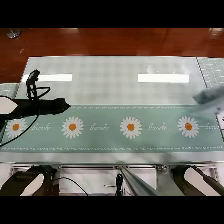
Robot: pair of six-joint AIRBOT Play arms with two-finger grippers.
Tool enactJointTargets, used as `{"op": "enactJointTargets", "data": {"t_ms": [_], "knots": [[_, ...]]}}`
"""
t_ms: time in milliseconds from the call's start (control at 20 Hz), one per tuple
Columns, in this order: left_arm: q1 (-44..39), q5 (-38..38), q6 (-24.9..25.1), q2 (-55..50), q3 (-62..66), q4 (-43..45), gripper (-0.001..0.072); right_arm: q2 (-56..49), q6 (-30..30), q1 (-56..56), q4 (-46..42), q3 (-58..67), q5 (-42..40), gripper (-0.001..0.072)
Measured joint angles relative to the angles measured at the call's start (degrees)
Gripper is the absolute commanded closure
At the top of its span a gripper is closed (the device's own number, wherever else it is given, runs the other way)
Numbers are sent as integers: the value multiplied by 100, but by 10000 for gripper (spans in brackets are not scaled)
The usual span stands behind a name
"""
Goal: Fold the shirts.
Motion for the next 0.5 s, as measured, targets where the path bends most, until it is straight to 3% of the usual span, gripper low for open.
{"op": "enactJointTargets", "data": {"t_ms": [200, 250, 300, 350, 400, 500], "knots": [[0, 232, 0, 0, 0, -70, 687, 1049, 42, -1294, -1038, -1532, 293, 673], [0, 282, 0, 0, 0, -90, 687, 1281, 116, -1574, -1287, -1845, 323, 627], [0, 282, 0, 0, 0, -90, 686, 1499, 214, -1843, -1576, -2146, 363, 408], [0, 315, 0, 0, 0, -96, 687, 1679, 321, -2048, -1849, -2378, 361, 145], [0, 334, 0, -2, 0, -96, 687, 1836, 428, -2210, -2114, -2579, 380, 83], [0, 363, 0, -2, 0, -109, 686, 2017, 573, -2411, -2505, -2822, 352, 88]]}}
